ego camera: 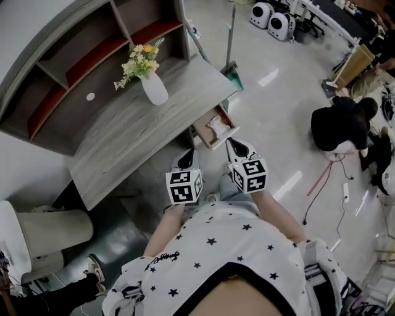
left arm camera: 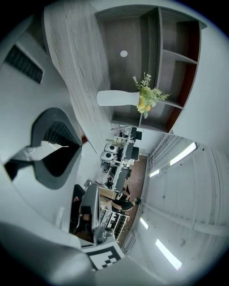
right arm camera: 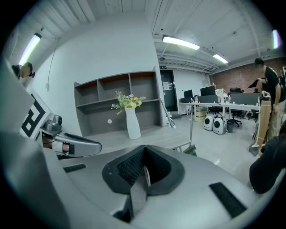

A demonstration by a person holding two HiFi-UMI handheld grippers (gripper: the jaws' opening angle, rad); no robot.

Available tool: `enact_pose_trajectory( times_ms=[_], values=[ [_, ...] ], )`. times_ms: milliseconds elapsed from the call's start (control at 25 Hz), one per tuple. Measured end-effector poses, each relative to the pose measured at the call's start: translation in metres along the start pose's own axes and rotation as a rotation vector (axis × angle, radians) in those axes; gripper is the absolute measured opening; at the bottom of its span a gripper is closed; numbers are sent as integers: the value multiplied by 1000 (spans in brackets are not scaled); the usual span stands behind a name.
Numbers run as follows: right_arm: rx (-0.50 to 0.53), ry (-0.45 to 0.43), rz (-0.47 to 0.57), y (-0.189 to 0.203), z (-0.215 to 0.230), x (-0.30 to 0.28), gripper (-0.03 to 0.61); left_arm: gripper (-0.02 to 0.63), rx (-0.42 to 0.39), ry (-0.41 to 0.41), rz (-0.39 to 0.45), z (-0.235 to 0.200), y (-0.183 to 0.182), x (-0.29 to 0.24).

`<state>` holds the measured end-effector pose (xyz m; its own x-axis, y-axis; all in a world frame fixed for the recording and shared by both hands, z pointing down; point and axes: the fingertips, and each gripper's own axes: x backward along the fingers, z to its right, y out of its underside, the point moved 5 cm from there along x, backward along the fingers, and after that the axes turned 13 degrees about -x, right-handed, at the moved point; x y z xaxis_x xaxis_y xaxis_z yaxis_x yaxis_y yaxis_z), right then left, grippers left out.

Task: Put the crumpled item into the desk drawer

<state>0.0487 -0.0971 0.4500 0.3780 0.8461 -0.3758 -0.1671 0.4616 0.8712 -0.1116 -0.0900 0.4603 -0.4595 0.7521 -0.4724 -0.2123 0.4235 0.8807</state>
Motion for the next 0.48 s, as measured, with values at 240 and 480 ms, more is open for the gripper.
enact_pose_trajectory(
  times_ms=[240, 480],
  values=[
    [-11, -15, 0, 0, -5, 4, -8, 12, 9, -18, 7, -4, 0, 6],
    [-4, -20, 7, -2, -6, 4, -8, 12, 39, -24, 0, -7, 2, 3]
  ],
)
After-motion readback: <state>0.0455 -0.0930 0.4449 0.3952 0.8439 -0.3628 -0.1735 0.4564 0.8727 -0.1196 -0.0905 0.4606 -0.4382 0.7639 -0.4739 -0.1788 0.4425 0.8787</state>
